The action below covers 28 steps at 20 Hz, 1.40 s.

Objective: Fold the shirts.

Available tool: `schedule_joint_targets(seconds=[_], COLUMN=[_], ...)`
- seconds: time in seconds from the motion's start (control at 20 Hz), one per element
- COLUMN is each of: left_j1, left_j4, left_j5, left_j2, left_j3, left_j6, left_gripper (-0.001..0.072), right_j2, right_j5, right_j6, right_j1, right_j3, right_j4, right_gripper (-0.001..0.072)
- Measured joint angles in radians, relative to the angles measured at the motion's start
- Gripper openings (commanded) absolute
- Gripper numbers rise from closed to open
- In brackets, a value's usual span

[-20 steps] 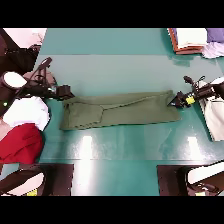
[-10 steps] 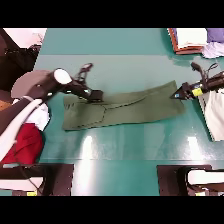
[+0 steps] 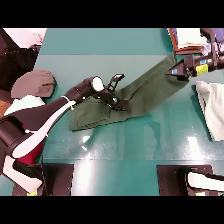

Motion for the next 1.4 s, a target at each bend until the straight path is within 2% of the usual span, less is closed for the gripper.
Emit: schedule_joint_targets(seconds=[0.4, 0.65, 0.9, 1.2, 1.25, 1.35, 1.4], left_j1=[-0.068, -0.050, 0.058, 0.291, 0.337, 0.416, 0.451], left_j4=[-0.040, -0.037, 0.066, 0.287, 0.314, 0.351, 0.363], left_j5=[0.054, 0.020, -0.058, -0.181, -0.193, -0.212, -0.219], left_j2=[-0.051, -0.030, 0.121, 0.375, 0.417, 0.487, 0.517], left_j3=[0.010, 0.010, 0.010, 0.010, 0.010, 0.010, 0.010], left_j6=[0.002, 0.006, 0.006, 0.007, 0.007, 0.008, 0.008], left_gripper=[0.0023, 0.0022, 0.0023, 0.0024, 0.0024, 0.0024, 0.0024], right_j2=[0.005, 0.005, 0.005, -0.078, -0.113, -0.198, -0.250], right_j5=[-0.031, -0.072, -0.098, -0.172, -0.202, -0.266, -0.302], right_j6=[0.029, 0.024, 0.013, -0.017, -0.032, -0.063, -0.074], right_j1=[0.155, 0.232, 0.310, 0.486, 0.531, 0.630, 0.681], right_j3=[0.080, 0.086, 0.087, 0.091, 0.101, 0.143, 0.178], right_j4=[0.008, 0.011, 0.011, 0.034, 0.048, 0.068, 0.077], right_gripper=[0.0021, 0.0021, 0.0021, 0.0030, 0.0066, 0.0221, 0.0423])
